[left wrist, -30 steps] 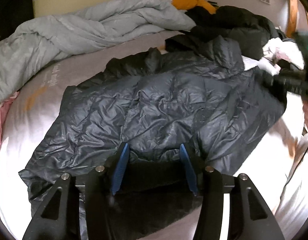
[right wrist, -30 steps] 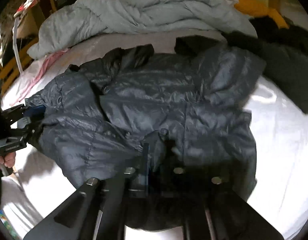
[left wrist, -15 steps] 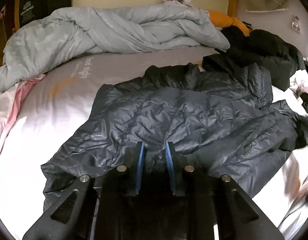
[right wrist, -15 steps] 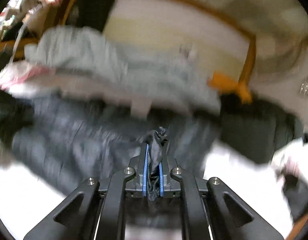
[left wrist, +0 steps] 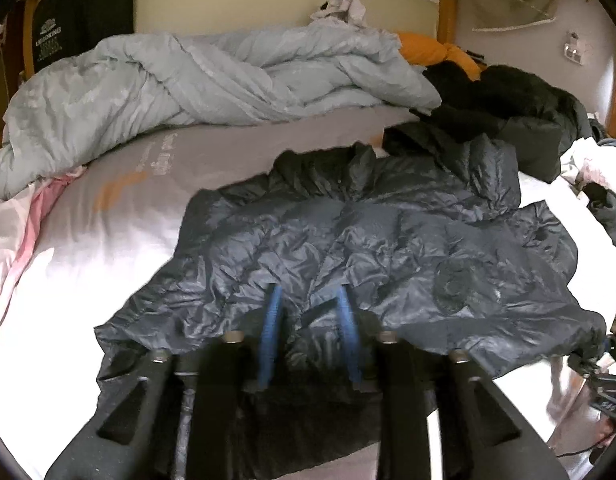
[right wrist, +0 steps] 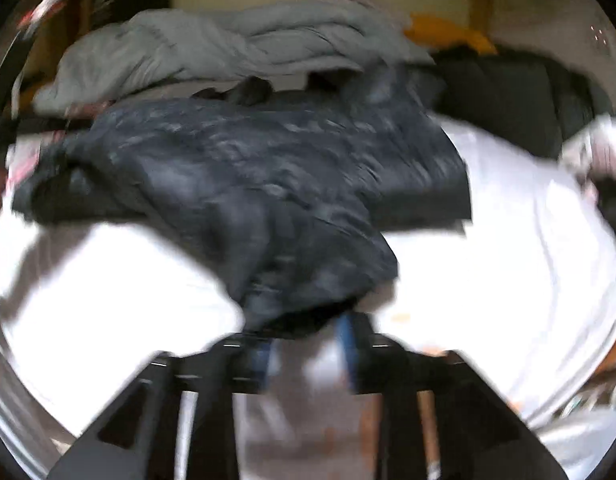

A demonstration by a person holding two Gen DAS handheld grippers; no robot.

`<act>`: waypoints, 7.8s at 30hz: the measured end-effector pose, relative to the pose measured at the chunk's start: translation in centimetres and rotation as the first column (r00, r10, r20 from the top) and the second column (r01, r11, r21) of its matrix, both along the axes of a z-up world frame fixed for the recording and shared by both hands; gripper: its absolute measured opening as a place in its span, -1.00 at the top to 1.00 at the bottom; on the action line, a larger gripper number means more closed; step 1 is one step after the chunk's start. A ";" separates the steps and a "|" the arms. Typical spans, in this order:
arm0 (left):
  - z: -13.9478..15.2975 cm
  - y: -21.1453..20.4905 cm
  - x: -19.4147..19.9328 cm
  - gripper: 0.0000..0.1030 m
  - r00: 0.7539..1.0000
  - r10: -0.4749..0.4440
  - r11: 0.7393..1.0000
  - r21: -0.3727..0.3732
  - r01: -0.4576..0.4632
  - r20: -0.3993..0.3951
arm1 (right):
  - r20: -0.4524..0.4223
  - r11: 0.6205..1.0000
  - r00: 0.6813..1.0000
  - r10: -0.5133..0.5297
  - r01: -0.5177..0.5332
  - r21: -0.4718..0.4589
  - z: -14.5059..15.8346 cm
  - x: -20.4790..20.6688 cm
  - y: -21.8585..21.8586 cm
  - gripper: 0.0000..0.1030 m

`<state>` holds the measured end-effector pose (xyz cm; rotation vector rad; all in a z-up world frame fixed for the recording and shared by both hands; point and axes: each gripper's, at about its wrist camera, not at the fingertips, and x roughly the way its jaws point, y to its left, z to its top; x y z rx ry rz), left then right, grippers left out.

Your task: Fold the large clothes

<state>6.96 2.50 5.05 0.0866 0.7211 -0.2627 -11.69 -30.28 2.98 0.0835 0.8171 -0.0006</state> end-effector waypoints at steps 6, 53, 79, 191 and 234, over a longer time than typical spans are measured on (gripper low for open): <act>1.9 1.0 -0.4 -0.24 0.996 0.013 1.000 -0.013 -0.012 0.085 | 0.056 0.970 0.991 -0.121 0.106 0.220 1.7 -3.2 -3.5 -0.38; -1.9 7.7 12.3 0.53 0.966 0.255 0.946 0.196 -0.259 0.045 | 0.146 0.909 0.974 0.174 -0.102 -0.404 10.1 25.4 5.9 0.81; 3.7 6.8 5.4 -1.00 0.946 0.243 0.967 0.023 -0.253 0.217 | 0.213 0.989 0.977 0.020 0.012 -0.145 12.7 26.7 -4.3 -0.47; 0.6 -15.2 0.7 0.37 0.841 -0.518 0.824 0.355 0.441 0.156 | 0.032 0.964 0.980 0.198 -0.201 0.176 8.7 25.5 -9.8 -0.25; -1.5 -6.3 -0.2 0.68 0.969 -0.186 0.982 -0.052 0.180 -0.163 | -0.111 0.980 0.986 0.121 -0.137 -0.145 3.8 24.0 2.3 -0.25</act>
